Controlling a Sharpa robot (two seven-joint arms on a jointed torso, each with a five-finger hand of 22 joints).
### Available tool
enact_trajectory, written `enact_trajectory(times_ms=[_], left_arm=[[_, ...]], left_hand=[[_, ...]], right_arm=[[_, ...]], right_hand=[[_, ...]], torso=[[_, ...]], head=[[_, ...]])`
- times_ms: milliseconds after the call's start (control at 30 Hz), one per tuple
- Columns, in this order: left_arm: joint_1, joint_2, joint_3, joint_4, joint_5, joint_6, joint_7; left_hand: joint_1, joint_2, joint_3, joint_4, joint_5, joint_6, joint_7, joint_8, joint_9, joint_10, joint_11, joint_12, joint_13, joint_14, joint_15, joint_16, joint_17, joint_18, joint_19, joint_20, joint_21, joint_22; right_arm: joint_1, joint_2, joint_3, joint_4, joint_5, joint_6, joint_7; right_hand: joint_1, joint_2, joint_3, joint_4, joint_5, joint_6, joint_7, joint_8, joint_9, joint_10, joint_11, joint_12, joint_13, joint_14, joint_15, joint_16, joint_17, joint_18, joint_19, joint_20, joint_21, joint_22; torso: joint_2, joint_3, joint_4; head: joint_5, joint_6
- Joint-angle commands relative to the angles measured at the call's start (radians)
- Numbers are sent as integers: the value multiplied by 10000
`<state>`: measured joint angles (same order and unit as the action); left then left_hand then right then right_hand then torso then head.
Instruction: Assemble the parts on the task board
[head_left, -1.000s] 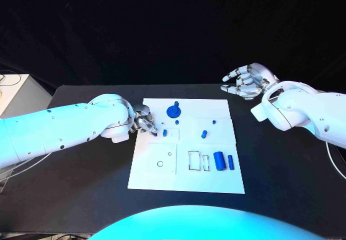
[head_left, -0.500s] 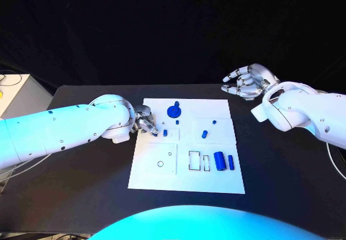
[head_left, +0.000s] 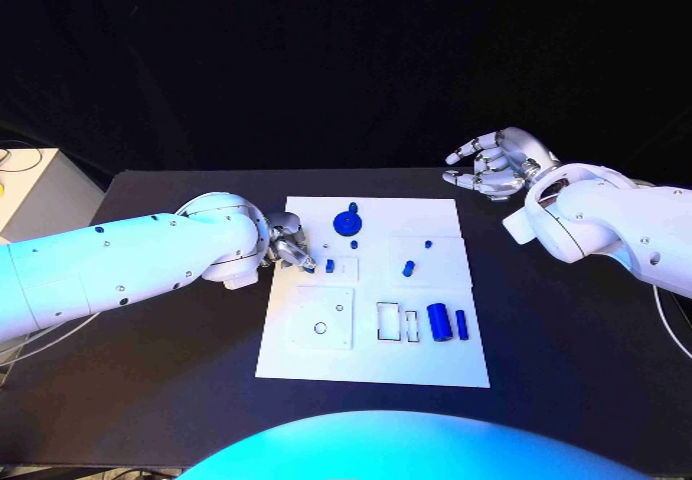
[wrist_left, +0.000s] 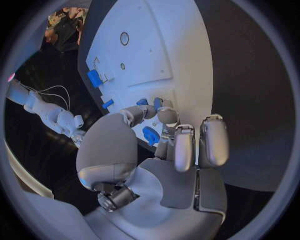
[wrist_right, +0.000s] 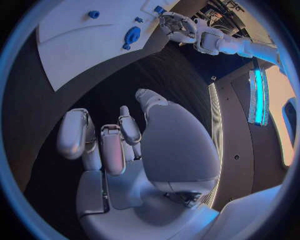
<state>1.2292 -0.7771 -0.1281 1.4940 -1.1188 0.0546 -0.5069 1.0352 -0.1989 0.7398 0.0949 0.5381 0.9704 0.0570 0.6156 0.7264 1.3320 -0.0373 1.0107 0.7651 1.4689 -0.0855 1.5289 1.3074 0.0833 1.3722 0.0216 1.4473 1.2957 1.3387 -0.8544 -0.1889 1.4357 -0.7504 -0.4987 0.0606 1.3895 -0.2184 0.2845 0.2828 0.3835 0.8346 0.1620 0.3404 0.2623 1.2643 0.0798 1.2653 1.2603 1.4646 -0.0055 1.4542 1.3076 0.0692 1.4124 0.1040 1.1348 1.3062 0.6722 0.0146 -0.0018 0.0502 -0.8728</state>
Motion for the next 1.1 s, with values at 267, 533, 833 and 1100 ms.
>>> enact_trajectory(times_ms=[267, 533, 833, 1100], left_arm=[[-221, -432, -45, 522, 696, -1961, 407], [-311, -796, -35, 801, 1214, -2714, 735], [-358, -804, -35, 788, 1170, -2475, 824], [-373, -648, -39, 660, 595, -1978, 893]], left_hand=[[-59, 23, 1979, -2027, 38, 245, -186, 60, -9, 109, -15, 92, 89, 841, -71, 68, 1944, -187, 87, 1, 76, 71], [-61, 9, 1999, -2033, 32, 262, -193, 66, -18, 139, -22, 126, 140, 840, -78, 65, 1937, -194, 110, -4, 93, 104], [-61, -9, 2006, -2038, 9, 267, -196, 65, -27, 140, -25, 106, 116, 835, -83, 55, 1916, -193, 108, -9, 94, 103], [-55, -27, 2007, -2029, -70, 262, -193, 54, -51, 130, -25, 53, 59, 828, -86, 42, 1889, -181, 72, -15, 76, 56]], right_arm=[[-5, -28, 4, 17, -59, 102, 138], [-6, -60, 4, 22, -59, 94, 128], [-6, -66, 4, 20, -59, 95, 122], [-15, -61, 4, 8, -59, 108, 121]], right_hand=[[-152, 19, 65, 32, 71, -65, 11, 64, -19, 50, -25, 13, -20, 495, 46, -51, 724, 202, 9, -40, -66, -20], [-162, 24, 68, 34, 84, -65, 11, 65, -19, 54, -26, 17, -17, 494, 46, -54, 720, 203, 10, -41, -69, -22], [-212, 47, 82, 45, 131, -66, 12, 70, -22, 56, -26, 20, -23, 497, 46, -53, 728, 201, 17, -42, -69, -20], [-227, 52, 85, 48, 143, -67, 12, 71, -23, 64, -26, 29, -16, 499, 46, -50, 734, 199, 20, -42, -64, -16]], torso=[[-7, -2, 7], [-6, 3, 14], [-2, 10, -6], [4, 16, -5]], head=[[6, 2], [-9, 2], [5, 2], [7, 2]])
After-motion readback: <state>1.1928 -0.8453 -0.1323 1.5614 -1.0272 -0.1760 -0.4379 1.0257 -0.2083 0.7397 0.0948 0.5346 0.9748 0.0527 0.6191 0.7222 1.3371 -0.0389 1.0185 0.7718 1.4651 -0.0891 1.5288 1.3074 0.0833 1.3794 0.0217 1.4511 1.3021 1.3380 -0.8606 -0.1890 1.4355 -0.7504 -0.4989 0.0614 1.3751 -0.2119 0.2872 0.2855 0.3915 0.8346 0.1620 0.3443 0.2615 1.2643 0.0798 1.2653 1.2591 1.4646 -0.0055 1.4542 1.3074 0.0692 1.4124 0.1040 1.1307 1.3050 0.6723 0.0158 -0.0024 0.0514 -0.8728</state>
